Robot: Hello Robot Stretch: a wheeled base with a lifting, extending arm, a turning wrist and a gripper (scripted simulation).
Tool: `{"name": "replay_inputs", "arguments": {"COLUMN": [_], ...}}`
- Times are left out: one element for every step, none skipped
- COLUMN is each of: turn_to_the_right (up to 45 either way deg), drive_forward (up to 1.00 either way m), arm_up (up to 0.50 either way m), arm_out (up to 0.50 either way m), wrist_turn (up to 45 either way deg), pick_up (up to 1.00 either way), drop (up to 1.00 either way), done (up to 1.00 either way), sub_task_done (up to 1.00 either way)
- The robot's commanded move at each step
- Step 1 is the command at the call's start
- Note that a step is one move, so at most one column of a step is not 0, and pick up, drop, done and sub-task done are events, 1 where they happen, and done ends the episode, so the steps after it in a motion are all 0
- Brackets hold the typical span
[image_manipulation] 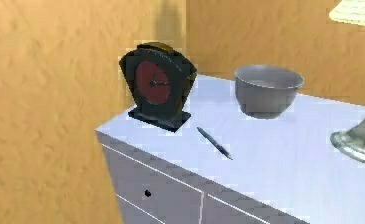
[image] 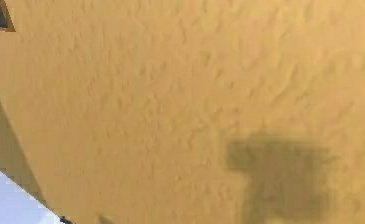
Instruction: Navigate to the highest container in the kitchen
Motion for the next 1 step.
{"name": "replay_inputs", "arguments": {"turn_to_the_right": [-45.0], "drive_forward": [0.00], "arm_up": [0.00], "arm_out": [0.00], "wrist_turn": [0.0], "pick_up": [0.00], "drop": [0.00], "done": [0.00], "sub_task_done": [0.00]}}
